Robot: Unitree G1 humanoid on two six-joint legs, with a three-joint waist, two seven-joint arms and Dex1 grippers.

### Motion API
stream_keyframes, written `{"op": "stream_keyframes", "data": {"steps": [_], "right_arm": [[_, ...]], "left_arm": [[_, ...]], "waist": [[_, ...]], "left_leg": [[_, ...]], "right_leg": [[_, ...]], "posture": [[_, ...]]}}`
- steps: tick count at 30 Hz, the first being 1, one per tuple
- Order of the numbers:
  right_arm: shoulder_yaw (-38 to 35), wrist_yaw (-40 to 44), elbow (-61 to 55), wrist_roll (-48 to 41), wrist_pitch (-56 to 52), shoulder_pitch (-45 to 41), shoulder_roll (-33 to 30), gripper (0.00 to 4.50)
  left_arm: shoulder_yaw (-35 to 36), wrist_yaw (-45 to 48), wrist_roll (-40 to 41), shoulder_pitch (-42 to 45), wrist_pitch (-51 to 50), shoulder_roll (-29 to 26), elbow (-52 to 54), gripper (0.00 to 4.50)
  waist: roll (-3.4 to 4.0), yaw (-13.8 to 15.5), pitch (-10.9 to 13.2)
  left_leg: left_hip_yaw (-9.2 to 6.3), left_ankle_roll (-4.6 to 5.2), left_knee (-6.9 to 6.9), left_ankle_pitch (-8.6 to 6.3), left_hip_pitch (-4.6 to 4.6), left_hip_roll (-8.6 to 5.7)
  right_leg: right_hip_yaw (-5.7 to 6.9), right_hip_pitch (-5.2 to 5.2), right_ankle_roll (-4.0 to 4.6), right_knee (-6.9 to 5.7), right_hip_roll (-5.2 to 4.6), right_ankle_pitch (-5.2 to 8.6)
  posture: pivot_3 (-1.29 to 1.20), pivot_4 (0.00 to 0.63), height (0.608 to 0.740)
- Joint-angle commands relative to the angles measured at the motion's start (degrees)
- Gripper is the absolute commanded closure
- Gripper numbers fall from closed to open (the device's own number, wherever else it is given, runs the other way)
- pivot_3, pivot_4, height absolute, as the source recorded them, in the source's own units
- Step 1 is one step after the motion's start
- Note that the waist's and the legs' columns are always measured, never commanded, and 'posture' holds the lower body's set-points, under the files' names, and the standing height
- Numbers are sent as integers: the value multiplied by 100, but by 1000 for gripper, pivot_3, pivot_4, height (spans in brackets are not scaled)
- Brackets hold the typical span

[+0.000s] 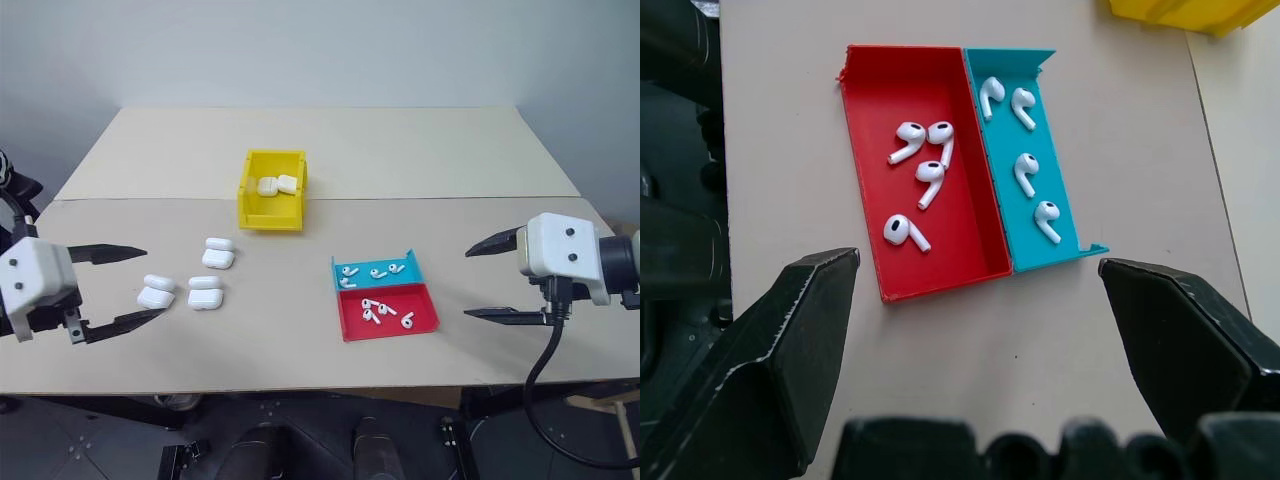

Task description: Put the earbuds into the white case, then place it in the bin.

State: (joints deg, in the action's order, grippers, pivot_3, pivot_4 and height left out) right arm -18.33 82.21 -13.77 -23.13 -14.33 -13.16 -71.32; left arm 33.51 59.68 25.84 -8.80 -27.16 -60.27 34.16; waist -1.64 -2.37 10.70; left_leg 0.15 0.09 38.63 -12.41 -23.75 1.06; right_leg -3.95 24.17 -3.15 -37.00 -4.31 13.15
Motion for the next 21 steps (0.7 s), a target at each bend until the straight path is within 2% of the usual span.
{"op": "stream_keyframes", "data": {"steps": [1,4,6,8,10,13,17,21], "right_arm": [[-36,22,29,-43,75,-154,-123,45],[-120,100,-23,-123,-5,-53,-157,45],[-133,103,-48,-103,-30,64,-148,45],[-94,64,-73,-65,-35,149,-118,45],[-16,25,-91,-65,-57,162,-90,45],[151,-45,-37,-45,-47,96,-56,45],[282,-144,102,-13,1,61,19,45],[251,-244,67,-48,-60,213,106,45]], "left_arm": [[382,-457,60,-151,-1038,-127,799,0],[363,-1032,397,42,-2527,-341,1339,0],[160,-1442,718,419,-3905,-635,1605,0],[-269,-1712,996,1040,-5282,-1069,1579,0],[-796,-1881,1175,1787,-6144,-1292,1290,0],[-1694,-2412,1321,2824,-6534,-1309,402,0],[-2632,-2845,1618,3689,-6534,-1412,-499,0],[-3231,-3132,1842,4434,-6534,-1363,-1343,0]], "waist": [[0,-1,0],[0,0,0],[-1,13,1],[-4,23,1],[-5,17,0],[-5,10,0],[-7,-21,1],[-8,0,2]], "left_leg": [[0,0,0,0,0,0],[-2,0,0,0,2,0],[-6,0,3,0,3,0],[-10,0,9,0,3,-1],[-12,0,12,0,4,-6],[-14,0,11,0,6,-8],[-14,0,10,0,2,-7],[-16,0,9,0,-7,-11]], "right_leg": [[-1,0,-1,0,0,0],[0,0,-1,-3,2,1],[0,-4,-12,-5,4,7],[0,-6,-45,-6,6,27],[-2,-9,-54,-8,5,32],[-3,-11,-55,-10,6,32],[-6,-6,-32,-11,7,18],[-5,1,-12,-10,5,6]], "posture": [[0,150,740],[0,150,740],[0,150,740],[0,150,740],[0,150,740],[0,150,740],[0,150,740],[0,150,740]]}}
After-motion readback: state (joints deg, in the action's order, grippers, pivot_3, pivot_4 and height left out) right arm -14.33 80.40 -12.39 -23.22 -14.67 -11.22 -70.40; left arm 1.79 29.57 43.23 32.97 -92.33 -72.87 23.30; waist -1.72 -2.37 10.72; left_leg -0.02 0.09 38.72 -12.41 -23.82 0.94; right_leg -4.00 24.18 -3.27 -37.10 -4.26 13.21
